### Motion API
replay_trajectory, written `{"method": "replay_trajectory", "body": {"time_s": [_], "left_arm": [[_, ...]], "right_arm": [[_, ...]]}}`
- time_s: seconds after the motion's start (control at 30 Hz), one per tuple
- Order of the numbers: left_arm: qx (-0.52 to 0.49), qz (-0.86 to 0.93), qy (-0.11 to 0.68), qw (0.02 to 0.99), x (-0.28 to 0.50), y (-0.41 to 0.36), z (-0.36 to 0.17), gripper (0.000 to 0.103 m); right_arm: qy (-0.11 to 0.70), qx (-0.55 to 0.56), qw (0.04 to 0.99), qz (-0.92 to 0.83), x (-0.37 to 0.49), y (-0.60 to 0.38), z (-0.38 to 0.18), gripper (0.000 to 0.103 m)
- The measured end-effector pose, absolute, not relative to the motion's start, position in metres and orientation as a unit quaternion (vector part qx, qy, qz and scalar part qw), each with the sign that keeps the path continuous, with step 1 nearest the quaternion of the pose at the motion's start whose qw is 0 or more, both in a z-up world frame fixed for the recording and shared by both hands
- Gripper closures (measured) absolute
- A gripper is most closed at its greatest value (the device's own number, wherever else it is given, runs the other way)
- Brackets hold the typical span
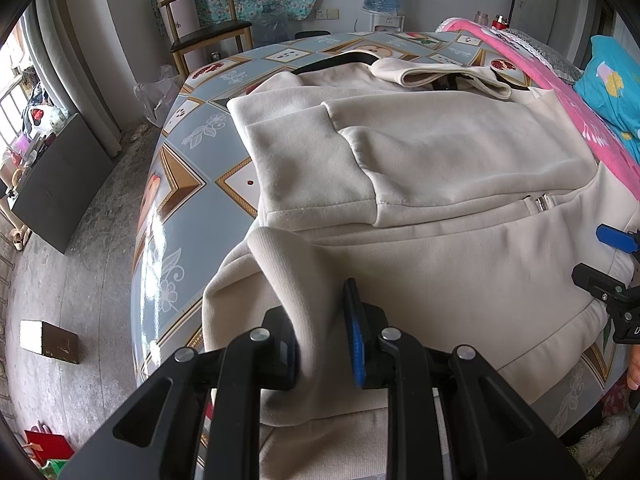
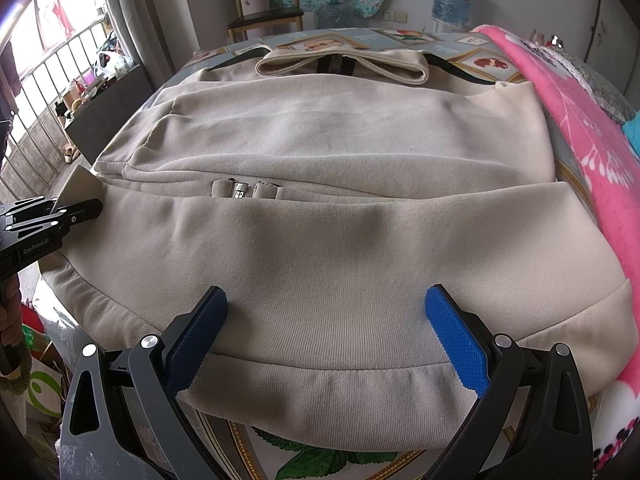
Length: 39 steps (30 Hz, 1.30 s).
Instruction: Fold large clothes
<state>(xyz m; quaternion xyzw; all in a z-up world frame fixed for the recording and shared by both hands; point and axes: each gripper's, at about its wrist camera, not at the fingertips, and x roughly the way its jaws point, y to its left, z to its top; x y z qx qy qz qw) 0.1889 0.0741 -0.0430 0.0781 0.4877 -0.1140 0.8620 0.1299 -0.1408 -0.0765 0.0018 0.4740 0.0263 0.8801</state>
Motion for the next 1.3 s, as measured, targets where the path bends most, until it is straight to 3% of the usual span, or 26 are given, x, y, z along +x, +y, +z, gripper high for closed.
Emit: {"method": "replay_trajectory", "body": {"time_s": [0.3, 0.53, 0.73, 1.0, 1.3], "left_arm": [[0.084, -0.114, 0.485, 0.863, 0.189, 0.074, -0.043, 0.084], [0.094, -0.109, 0.481, 0.865, 0.189, 0.073, -0.042, 0.084], [0.087, -0.109, 0.479, 0.866, 0.188, 0.073, -0.043, 0.084], [0.088, -0.103, 0.477, 0.868, 0.186, 0.073, -0.043, 0.084], [0.082, -0.099, 0.485, 0.865, 0.188, 0.071, -0.042, 0.084]], "right_arm": [[0.474, 0.020, 0.879, 0.040, 0.129, -0.148, -0.072, 0.007], [0.430, 0.095, 0.897, 0.035, 0.112, -0.229, -0.034, 0.008], [0.420, 0.150, 0.895, 0.005, 0.117, -0.311, -0.020, 0.025], [0.452, 0.189, 0.871, 0.024, 0.156, -0.345, -0.043, 0.055], [0.467, 0.167, 0.866, 0.061, 0.135, -0.328, -0.038, 0.060]]}}
